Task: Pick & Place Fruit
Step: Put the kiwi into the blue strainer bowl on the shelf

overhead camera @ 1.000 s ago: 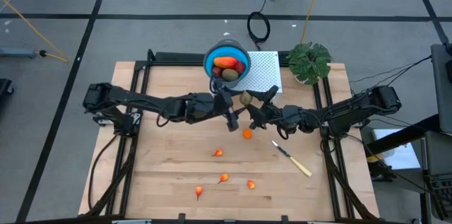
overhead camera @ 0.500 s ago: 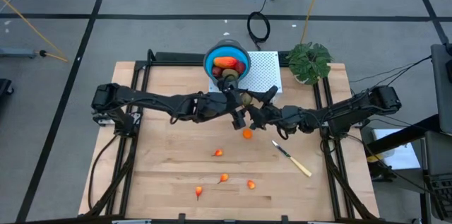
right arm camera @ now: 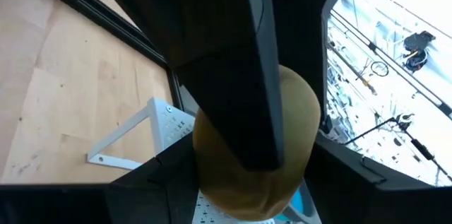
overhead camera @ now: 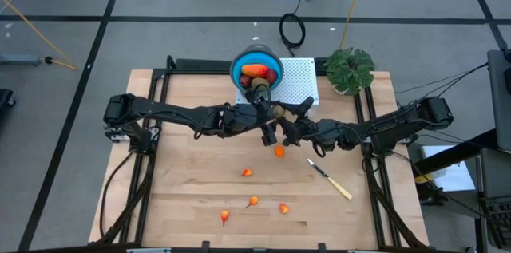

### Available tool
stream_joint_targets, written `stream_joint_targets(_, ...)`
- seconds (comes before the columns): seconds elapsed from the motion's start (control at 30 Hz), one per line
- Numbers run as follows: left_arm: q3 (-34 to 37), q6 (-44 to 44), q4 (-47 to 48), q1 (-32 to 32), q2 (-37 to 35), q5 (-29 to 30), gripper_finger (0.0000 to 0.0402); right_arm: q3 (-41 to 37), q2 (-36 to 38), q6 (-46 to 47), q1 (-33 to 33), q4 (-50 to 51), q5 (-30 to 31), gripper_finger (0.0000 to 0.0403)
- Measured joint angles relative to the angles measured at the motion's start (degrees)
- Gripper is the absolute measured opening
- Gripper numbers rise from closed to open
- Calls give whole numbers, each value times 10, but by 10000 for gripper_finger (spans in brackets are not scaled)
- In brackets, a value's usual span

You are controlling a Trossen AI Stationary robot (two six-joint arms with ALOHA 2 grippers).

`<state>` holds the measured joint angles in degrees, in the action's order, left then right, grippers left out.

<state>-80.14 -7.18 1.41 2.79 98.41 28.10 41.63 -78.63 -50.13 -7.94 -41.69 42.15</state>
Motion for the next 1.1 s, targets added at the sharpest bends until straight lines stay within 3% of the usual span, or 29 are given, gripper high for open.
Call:
stream_joint_targets(0.17,0,2,0,0,0,-7,195,0,0,27,0,1,0,214)
stream_joint_targets(0.53,0,-2,2,0,0,-11,196,0,0,105,0,5,2,255)
stream_joint_targets(0.9,0,-26,2,-1,0,-9,198,1,1,199,0,72,5,286)
stream_joint_targets(1.1,0,-60,-9,-3,-12,12,195,1,1,240,0,84,57,292)
